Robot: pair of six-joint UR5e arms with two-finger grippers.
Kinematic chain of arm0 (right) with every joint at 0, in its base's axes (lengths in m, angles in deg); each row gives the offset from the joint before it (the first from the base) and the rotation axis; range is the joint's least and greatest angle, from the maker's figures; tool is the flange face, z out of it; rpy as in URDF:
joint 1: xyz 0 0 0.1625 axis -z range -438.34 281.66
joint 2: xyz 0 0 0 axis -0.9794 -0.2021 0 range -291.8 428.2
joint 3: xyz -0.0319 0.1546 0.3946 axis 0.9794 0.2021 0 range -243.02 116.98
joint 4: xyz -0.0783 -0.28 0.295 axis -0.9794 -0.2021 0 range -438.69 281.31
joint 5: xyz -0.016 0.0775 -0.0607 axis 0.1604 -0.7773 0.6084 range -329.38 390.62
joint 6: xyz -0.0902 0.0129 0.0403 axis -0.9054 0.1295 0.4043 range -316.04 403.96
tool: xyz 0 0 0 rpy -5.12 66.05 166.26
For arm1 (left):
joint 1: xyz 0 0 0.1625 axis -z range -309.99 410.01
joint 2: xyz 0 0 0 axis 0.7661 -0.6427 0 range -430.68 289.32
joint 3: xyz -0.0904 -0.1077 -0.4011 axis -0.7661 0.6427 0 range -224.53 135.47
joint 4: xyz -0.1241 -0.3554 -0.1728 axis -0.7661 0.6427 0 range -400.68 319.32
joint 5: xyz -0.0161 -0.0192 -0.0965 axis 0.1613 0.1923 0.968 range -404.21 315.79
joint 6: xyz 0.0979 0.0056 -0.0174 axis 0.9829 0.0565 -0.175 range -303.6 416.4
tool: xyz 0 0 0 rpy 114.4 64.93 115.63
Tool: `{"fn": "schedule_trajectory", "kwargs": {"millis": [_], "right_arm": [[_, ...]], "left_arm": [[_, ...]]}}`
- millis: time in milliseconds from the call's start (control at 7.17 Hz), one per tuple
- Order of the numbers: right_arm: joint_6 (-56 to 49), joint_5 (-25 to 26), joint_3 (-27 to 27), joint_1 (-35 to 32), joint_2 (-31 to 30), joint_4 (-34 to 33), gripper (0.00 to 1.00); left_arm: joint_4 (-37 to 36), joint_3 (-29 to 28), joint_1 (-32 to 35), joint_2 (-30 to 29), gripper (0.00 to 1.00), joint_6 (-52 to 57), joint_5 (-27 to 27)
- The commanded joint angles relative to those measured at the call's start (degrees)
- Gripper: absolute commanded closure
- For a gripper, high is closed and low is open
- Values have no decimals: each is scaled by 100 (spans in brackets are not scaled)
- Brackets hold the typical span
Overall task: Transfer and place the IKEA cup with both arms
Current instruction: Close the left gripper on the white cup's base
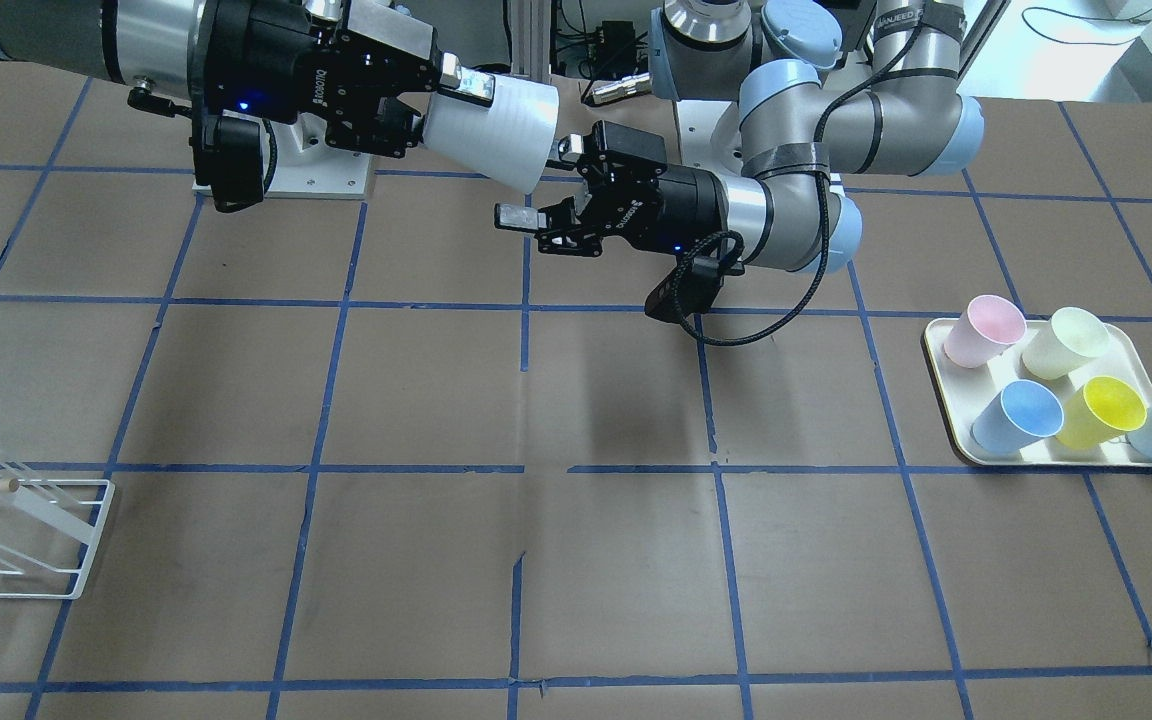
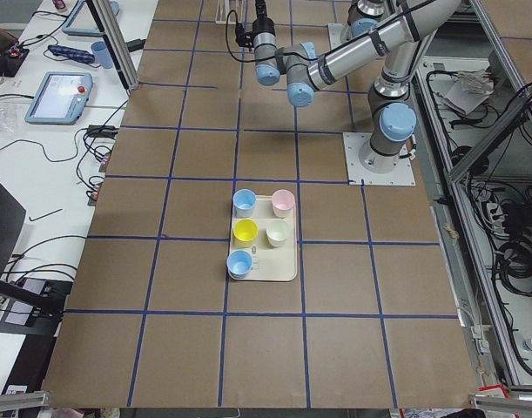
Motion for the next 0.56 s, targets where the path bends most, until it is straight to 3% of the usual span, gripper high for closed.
{"fn": "schedule_trajectory", "kwargs": {"millis": [0, 418], "right_arm": [[-1, 2, -56, -2, -13, -38, 53], [-19, -7, -100, -2, -14, -47, 47]], "left_arm": [[-34, 8, 13, 59, 25, 26, -18], [-236, 43, 13, 77, 52, 35, -27]]}}
